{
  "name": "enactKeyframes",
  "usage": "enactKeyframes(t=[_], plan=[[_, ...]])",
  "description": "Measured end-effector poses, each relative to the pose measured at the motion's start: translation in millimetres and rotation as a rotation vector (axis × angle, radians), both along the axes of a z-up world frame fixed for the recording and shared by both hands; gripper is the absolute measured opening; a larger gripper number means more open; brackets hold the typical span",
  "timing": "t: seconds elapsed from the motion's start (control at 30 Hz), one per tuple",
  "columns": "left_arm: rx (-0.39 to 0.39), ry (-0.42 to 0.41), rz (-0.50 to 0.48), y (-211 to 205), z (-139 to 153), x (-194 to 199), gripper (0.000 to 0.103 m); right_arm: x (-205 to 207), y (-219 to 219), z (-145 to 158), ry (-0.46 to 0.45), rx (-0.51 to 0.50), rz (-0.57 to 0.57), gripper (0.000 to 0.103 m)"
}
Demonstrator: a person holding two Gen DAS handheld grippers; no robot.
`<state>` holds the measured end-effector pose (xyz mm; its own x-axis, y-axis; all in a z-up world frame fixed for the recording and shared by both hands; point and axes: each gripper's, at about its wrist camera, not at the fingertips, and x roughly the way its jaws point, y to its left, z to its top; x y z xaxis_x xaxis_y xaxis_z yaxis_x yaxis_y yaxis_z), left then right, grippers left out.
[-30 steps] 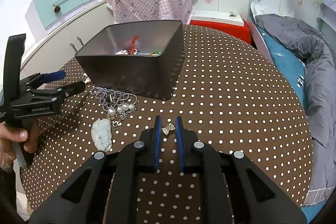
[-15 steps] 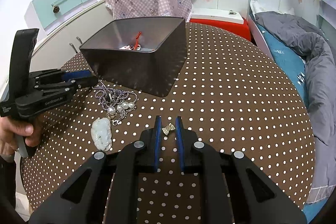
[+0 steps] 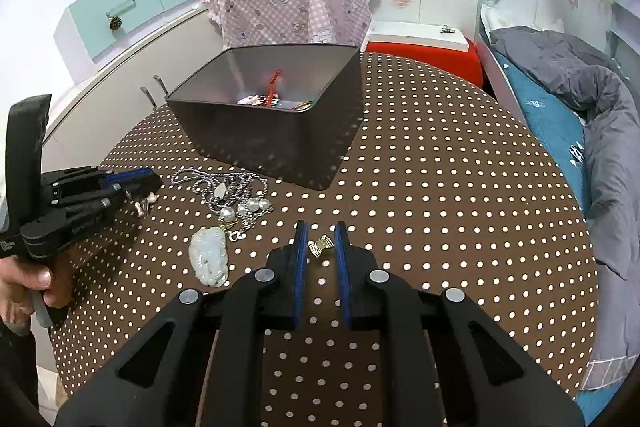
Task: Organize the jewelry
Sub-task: 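Grasp the small gold bow charm with the right gripper while the left grasps a pink charm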
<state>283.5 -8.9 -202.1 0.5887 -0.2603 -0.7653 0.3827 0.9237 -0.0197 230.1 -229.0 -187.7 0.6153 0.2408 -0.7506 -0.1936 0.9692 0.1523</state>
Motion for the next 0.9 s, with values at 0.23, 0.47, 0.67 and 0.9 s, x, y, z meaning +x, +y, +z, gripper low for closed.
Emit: enactKeyframes(t=[0.23, 0.47, 0.67, 0.9], plan=[[0.007, -0.018, -0.014, -2, 0, -10, 0.088, -1, 2, -1, 0.002, 0.002, 0.006, 0.012], [0.007, 0.026, -0.053, -10, -5, -32, 0.073, -2, 0, -3, 0.010, 0.001, 0.004, 0.012], [-0.032, 0.037, -0.068, -11, -1, -27, 0.026, -4, 2, -2, 0.004, 0.008, 0.013, 0.012], [-0.088, 0.028, -0.081, -7, 10, -29, 0.025, -6, 3, 15, -0.031, 0.013, 0.022, 0.012]])
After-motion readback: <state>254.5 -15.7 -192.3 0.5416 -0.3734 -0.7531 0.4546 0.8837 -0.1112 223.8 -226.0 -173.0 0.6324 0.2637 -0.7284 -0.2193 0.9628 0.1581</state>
